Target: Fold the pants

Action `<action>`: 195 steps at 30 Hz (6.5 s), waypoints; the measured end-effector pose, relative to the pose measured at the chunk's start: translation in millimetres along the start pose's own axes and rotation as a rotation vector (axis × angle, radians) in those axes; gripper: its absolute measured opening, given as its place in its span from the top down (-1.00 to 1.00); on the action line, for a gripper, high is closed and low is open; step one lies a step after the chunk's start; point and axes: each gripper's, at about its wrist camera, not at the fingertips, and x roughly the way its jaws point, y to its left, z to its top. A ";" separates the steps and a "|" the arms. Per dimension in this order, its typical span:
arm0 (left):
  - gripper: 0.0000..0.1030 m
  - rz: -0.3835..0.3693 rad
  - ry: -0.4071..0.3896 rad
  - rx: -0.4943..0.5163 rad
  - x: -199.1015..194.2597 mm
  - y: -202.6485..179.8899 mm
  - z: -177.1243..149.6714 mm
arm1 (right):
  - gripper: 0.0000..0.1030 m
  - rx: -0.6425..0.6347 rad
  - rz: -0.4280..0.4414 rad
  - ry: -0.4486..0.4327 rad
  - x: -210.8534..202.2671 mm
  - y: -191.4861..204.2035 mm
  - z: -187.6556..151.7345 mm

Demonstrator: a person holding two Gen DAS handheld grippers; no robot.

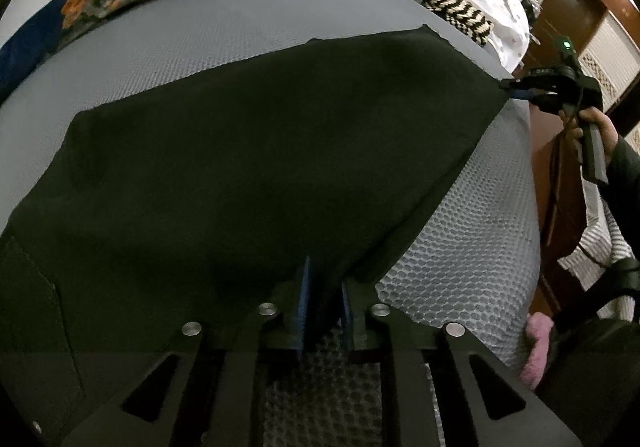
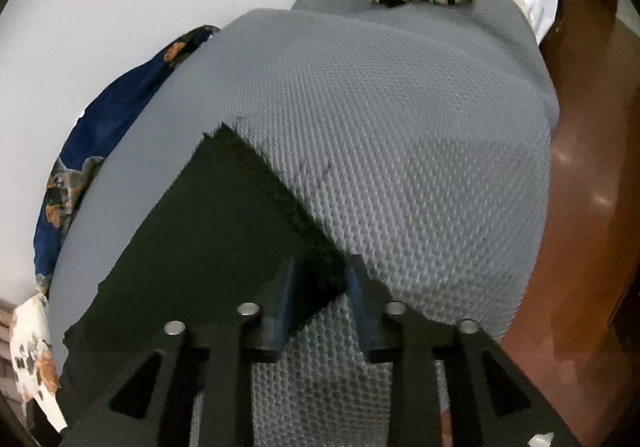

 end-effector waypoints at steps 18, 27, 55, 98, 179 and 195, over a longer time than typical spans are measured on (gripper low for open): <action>0.10 0.022 -0.136 -0.270 -50.7 49.5 1.5 | 0.47 -0.265 0.217 0.182 81.2 93.3 108.7; 0.10 0.059 -0.165 -0.412 -61.9 76.0 -1.8 | 0.47 -0.321 0.176 0.237 116.9 102.9 121.2; 0.10 0.232 -0.209 -0.513 -46.9 137.6 -1.0 | 0.91 -0.306 0.010 0.049 110.1 108.1 95.9; 0.10 0.295 -0.280 -0.688 -130.0 219.3 -106.9 | 0.48 -1.170 0.606 0.662 131.5 502.7 -182.5; 0.16 0.330 -0.195 -0.531 -53.0 122.9 -63.1 | 0.22 -0.649 0.081 0.046 52.0 240.8 -95.6; 0.15 0.331 -0.211 -0.559 -59.0 121.4 -65.9 | 0.23 -0.471 -0.065 0.038 39.8 132.1 -62.7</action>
